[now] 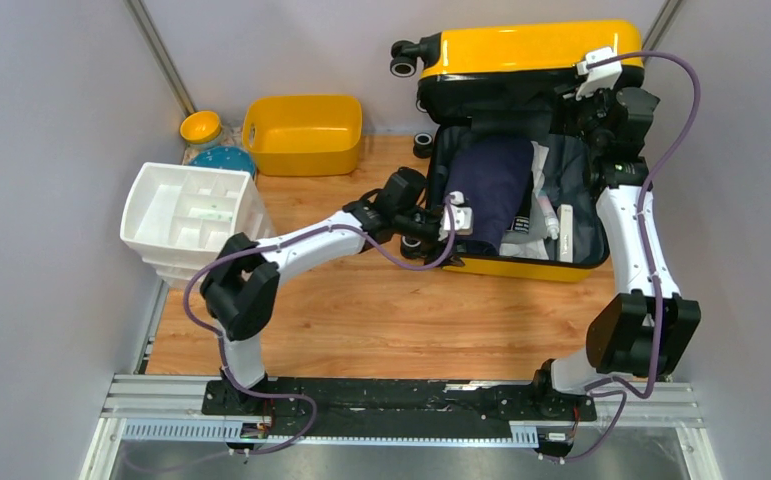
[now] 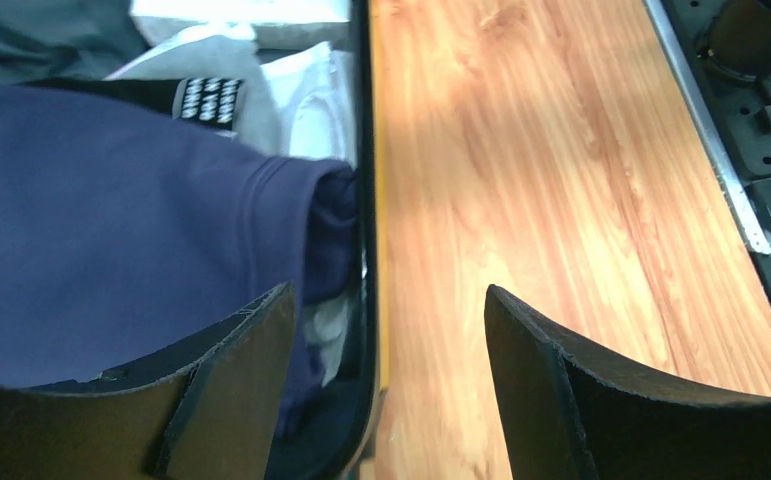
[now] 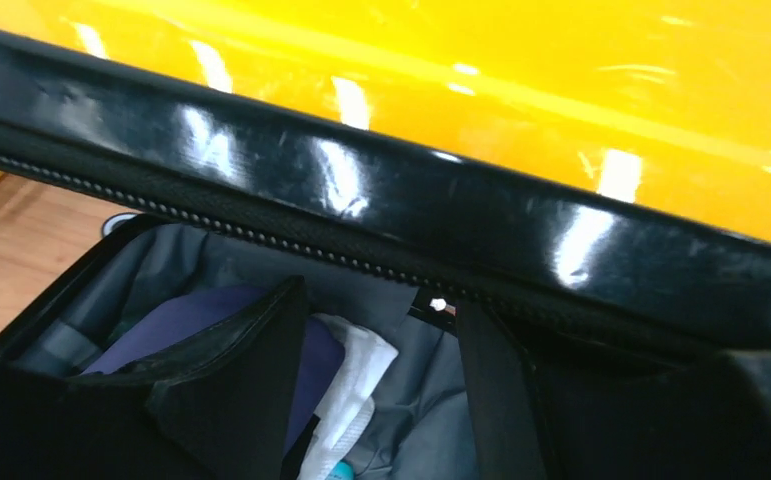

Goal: Open, take out, and arrange the luggage

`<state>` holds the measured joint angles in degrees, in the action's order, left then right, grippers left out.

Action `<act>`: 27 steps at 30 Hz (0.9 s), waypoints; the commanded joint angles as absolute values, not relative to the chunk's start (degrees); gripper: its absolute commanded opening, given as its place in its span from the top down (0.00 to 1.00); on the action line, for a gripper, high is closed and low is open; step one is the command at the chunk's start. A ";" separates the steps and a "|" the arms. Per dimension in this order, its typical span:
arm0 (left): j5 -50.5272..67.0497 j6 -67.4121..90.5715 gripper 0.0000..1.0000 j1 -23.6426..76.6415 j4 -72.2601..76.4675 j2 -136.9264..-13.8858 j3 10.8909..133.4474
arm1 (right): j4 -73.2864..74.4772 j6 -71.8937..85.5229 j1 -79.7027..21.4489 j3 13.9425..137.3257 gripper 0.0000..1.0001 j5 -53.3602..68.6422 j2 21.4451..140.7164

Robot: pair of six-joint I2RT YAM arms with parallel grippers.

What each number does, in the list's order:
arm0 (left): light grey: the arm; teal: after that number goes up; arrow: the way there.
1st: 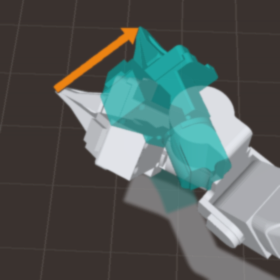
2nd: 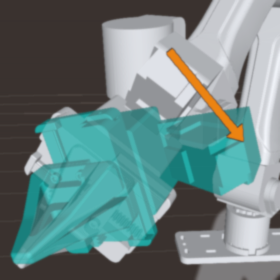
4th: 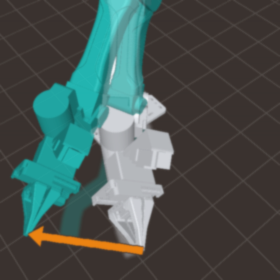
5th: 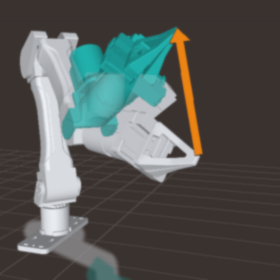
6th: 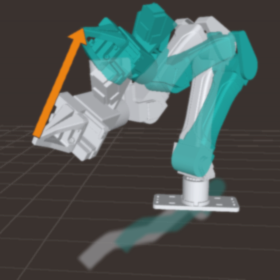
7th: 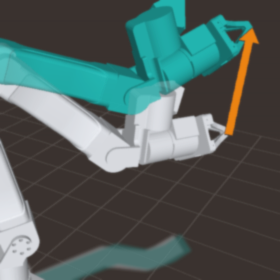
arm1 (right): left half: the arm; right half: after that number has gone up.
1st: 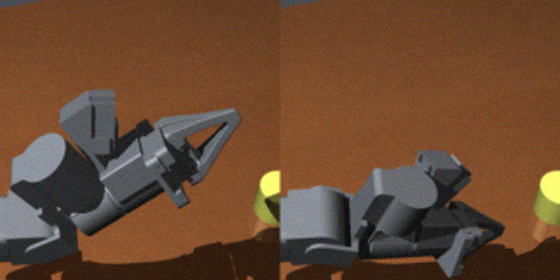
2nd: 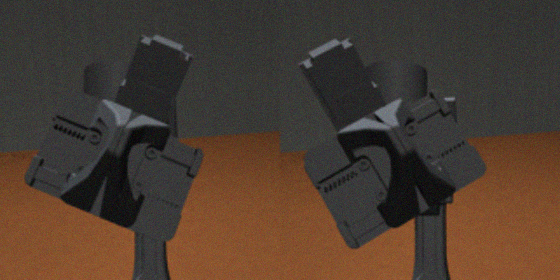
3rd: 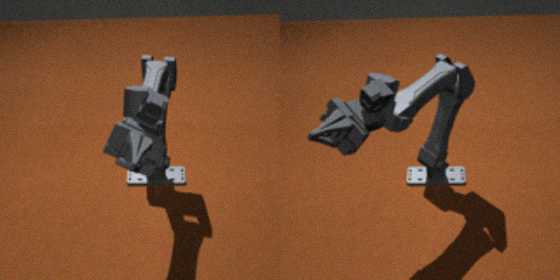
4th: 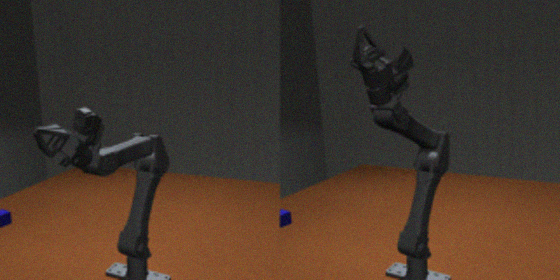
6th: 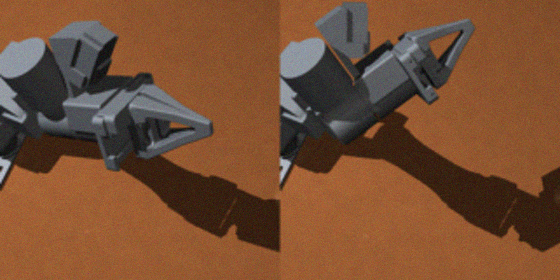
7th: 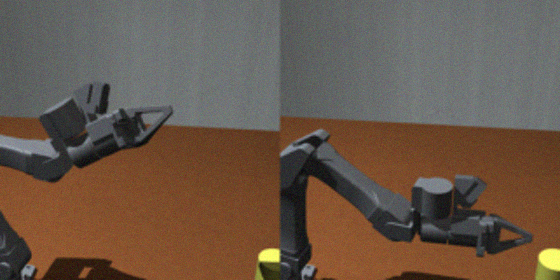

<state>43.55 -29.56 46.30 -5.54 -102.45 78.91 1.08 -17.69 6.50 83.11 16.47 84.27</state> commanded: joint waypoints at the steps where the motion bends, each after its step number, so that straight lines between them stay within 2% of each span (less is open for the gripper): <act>1: 47.90 -32.87 0.23 48.60 -10.72 -108.44 88.40 | -3.34 -19.77 6.50 88.41 0.40 14.15 87.62; 9: 40.52 -31.72 0.22 51.77 -11.50 -117.59 91.57 | -4.48 -20.65 6.50 94.74 0.39 9.69 95.43; 12: 39.99 -31.99 0.32 53.08 -14.66 -120.40 92.81 | -5.10 -21.27 6.59 97.29 0.38 6.87 98.16; 13: 39.82 -32.34 0.46 53.52 -15.37 -121.02 92.81 | -5.18 -21.53 6.68 98.86 0.37 6.07 98.78; 15: 41.74 -33.74 0.58 54.49 -17.74 -121.64 92.20 | -4.92 -22.06 6.85 100.89 0.36 4.14 101.23; 19: 45.53 -35.94 0.93 56.16 -18.37 -119.45 88.69 | -3.61 -22.24 7.56 106.69 0.35 2.37 105.81; 21: 45.44 -37.95 1.00 57.38 -17.93 -117.34 85.88 | -3.08 -22.32 7.82 109.59 0.34 2.46 108.18; 27: 49.56 -41.03 1.00 57.74 -21.16 -114.17 84.37 | -0.70 -22.50 7.91 118.64 0.31 0.71 114.33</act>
